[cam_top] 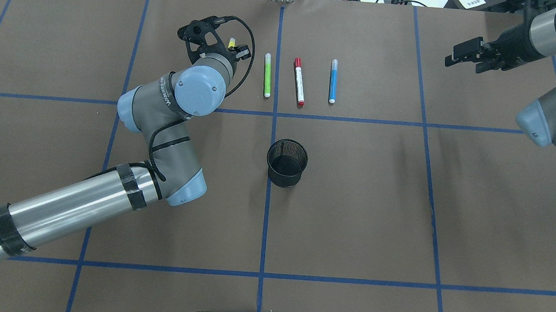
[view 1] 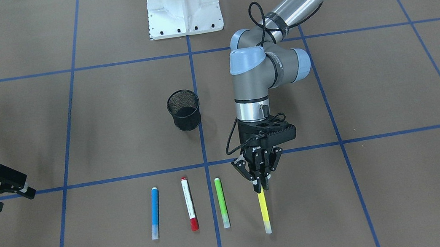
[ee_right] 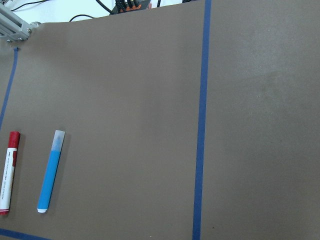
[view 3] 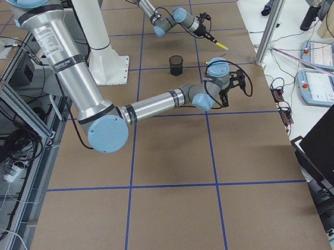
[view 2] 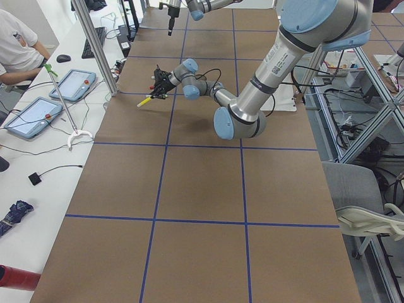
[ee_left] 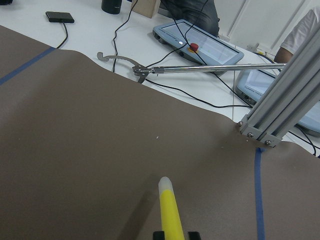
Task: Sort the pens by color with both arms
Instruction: 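Carry the yellow highlighter beside the green highlighter and lower it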
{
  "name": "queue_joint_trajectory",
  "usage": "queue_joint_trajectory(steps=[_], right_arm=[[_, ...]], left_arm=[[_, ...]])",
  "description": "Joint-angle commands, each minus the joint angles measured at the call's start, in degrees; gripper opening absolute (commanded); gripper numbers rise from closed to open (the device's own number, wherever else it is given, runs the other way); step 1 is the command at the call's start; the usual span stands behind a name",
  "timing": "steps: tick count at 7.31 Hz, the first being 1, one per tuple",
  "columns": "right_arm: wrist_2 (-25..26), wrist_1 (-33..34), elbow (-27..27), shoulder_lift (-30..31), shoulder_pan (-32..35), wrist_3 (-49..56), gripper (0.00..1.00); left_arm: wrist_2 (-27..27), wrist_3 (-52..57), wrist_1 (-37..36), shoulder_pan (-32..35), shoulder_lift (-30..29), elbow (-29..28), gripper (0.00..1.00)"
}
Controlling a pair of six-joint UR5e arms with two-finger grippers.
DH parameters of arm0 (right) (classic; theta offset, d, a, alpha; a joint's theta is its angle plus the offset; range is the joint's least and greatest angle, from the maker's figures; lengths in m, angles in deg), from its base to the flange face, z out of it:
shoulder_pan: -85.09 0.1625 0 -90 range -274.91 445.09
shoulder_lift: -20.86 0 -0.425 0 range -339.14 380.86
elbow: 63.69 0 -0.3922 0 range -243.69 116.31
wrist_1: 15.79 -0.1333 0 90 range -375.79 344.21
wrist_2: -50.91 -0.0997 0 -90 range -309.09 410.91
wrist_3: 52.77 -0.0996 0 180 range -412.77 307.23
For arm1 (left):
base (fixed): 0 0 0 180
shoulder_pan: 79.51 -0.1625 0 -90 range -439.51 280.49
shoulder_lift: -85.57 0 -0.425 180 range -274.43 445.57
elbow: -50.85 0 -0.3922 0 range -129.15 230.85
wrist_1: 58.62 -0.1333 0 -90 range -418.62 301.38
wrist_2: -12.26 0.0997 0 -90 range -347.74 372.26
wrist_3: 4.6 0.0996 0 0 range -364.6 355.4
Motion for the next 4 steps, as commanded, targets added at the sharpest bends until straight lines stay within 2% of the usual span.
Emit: queue_joint_trajectory(steps=[1, 4], right_arm=[[0.77, -0.07, -0.08, 0.09, -0.06, 0.01, 1.0], [1.56, -0.15, -0.08, 0.26, -0.06, 0.01, 1.0]], left_arm=[[0.09, 0.0, 0.09, -0.46, -0.48, -0.04, 0.0], [0.09, 0.0, 0.09, -1.17, -1.19, -1.1, 0.0]])
